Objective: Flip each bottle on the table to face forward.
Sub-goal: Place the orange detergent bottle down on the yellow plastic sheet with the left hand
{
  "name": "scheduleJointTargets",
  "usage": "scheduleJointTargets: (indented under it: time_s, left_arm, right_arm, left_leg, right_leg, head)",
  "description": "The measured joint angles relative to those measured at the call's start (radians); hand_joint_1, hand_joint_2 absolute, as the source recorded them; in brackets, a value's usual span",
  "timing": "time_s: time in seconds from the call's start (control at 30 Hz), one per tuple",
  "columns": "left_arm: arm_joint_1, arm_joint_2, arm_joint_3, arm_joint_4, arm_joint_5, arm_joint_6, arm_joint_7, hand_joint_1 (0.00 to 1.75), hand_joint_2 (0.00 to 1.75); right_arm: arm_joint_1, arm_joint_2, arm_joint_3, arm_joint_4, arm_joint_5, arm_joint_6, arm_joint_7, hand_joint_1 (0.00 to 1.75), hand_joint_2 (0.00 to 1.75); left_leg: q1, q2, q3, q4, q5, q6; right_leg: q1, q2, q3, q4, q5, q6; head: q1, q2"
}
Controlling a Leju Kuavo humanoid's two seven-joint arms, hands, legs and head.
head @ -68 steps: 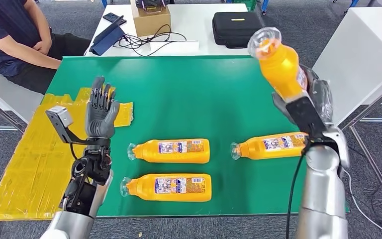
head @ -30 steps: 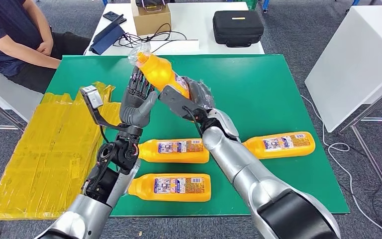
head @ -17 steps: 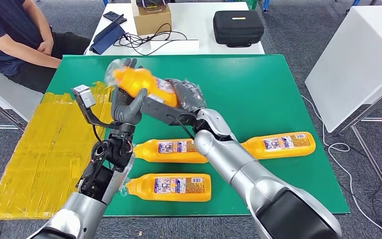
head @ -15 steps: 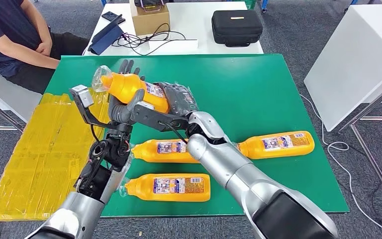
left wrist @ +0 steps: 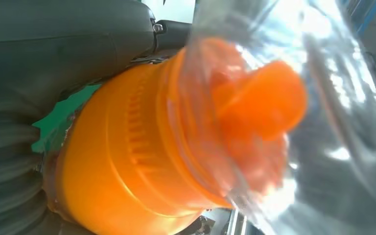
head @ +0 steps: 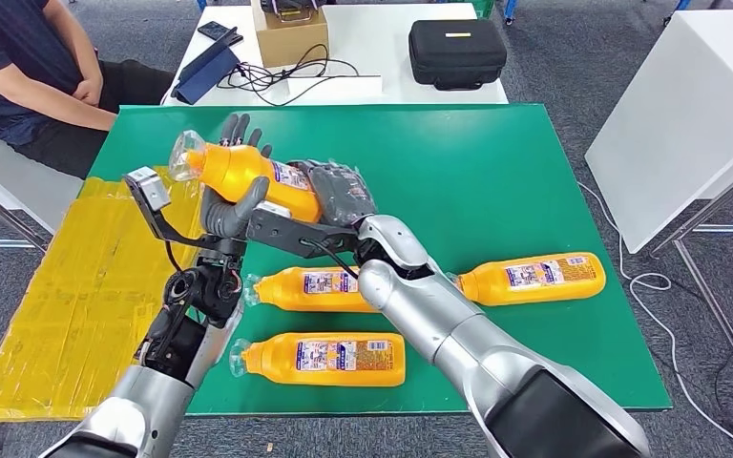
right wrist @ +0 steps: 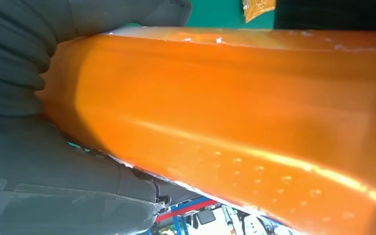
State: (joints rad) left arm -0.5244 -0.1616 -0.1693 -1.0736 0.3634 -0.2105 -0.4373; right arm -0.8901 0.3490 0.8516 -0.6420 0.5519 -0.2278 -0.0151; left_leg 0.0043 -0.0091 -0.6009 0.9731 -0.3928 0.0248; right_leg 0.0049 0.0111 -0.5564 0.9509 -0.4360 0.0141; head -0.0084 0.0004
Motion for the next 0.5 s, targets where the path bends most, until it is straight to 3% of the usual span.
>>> scheduleJointTargets:
  time_s: [0.03,0.13,0.17,0.5]
  left_arm:
    - [0.0,0.002,0.002,0.0,-0.001,-0.001,0.0,0.12,1.75]
    - [0.003,0.005,0.006,-0.001,-0.007,-0.012,-0.002,1.41,1.75]
    - [0.005,0.006,0.008,-0.002,-0.009,-0.016,-0.003,1.72,1.75]
    - [0.033,0.007,0.011,-0.037,-0.009,-0.021,-0.01,1.75,1.75]
  right_arm:
    - [0.0,0.0,0.001,0.0,0.0,0.002,-0.001,1.75,1.75]
    - [0.0,0.0,0.004,0.0,-0.005,0.011,0.0,1.75,1.75]
    - [0.0,0.0,0.006,0.0,-0.009,0.013,0.0,1.75,1.75]
    - [0.0,0.0,0.025,0.011,-0.041,0.02,-0.014,1.75,1.75]
  left_leg:
    - [0.0,0.0,0.0,0.0,0.0,0.0]
    - [0.0,0.0,0.0,0.0,0.0,0.0]
    - [0.0,0.0,0.0,0.0,0.0,0.0]
    - [0.0,0.0,0.0,0.0,0.0,0.0]
  right_leg:
    - [0.0,0.0,0.0,0.0,0.0,0.0]
    - [0.0,0.0,0.0,0.0,0.0,0.0]
    - [0.0,0.0,0.0,0.0,0.0,0.0]
    - [0.0,0.0,0.0,0.0,0.0,0.0]
  head:
    - [0.0,0.0]
    - [0.0,0.0]
    - [0.0,0.0]
    - [0.0,0.0]
